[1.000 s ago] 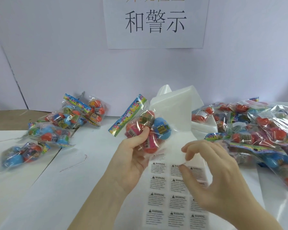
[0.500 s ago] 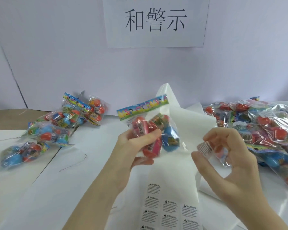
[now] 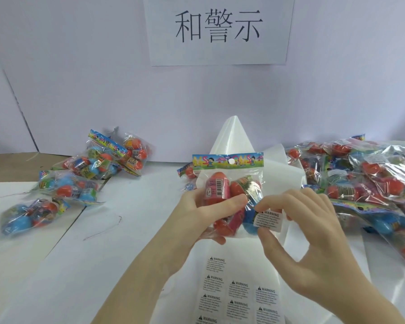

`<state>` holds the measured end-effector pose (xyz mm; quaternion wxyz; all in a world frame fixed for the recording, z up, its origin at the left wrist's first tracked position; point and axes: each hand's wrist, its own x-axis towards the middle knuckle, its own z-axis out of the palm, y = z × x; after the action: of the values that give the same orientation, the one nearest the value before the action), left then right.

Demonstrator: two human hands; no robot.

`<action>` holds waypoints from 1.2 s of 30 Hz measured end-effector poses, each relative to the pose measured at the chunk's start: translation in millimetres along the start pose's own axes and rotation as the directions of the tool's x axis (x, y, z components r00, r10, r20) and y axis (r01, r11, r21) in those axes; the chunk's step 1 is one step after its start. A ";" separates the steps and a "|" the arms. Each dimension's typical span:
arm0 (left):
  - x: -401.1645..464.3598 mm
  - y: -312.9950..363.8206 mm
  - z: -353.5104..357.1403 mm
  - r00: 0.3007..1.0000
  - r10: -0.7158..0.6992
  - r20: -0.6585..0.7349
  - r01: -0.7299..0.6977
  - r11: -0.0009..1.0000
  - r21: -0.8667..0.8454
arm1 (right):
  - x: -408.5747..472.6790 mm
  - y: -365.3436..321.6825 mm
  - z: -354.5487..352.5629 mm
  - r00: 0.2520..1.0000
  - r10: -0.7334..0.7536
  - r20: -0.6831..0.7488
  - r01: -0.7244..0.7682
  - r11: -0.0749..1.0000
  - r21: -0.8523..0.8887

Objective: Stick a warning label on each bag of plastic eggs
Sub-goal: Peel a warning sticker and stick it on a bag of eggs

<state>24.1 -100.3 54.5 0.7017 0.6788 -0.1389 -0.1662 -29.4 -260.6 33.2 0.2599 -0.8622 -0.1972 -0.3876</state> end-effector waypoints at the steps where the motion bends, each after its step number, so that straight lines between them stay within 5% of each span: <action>1: 0.0 0.2 0.1 1.000 0.002 0.000 -0.002 1.000 0.000 | 0.0 0.1 0.0 1.000 -0.004 0.000 0.004 1.000 -0.011; 7: 0.1 -0.2 0.4 0.999 0.029 0.017 -0.028 0.999 -0.034 | 0.1 -1.1 -0.9 1.000 0.018 -0.014 -0.019 0.999 -0.049; 12: 0.1 -0.2 -0.4 0.999 0.039 -0.036 -0.043 0.992 -0.115 | 0.5 -7.9 0.3 0.981 0.192 -0.003 -0.190 0.972 0.139; 15: -1.5 0.0 2.0 0.997 0.074 -0.007 -0.074 0.991 -0.108 | 0.6 -12.6 4.2 0.898 0.437 0.038 -0.419 0.828 0.373; 18: -3.7 -0.4 5.3 0.991 0.127 0.044 -0.123 0.989 -0.086 | 3.4 -11.1 6.1 0.748 0.634 0.197 -0.609 0.537 0.583; 20: -4.0 -0.5 5.8 0.989 0.141 0.053 -0.136 0.987 -0.089 | 5.1 -7.2 3.0 0.710 0.610 0.352 -0.652 0.379 0.657; 22: -4.1 -0.1 4.9 0.987 0.148 0.069 -0.140 0.984 -0.110 | 7.3 -6.3 -2.5 0.751 0.494 0.438 -0.624 0.317 0.714; 28: -3.3 -0.9 2.4 0.985 0.143 0.091 -0.125 0.975 -0.182 | 6.5 -2.2 -3.2 0.770 0.439 0.464 -0.580 0.179 0.794; 36: 2.3 -7.9 6.3 0.995 0.103 0.013 -0.097 0.967 -0.234 | 5.6 -2.7 3.4 0.808 0.457 0.372 -0.539 0.317 0.780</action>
<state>23.2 -107.2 46.8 0.7821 0.5819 -0.1612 -0.1542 -25.4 -255.7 36.4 0.7500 -0.6463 -0.0985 -0.1007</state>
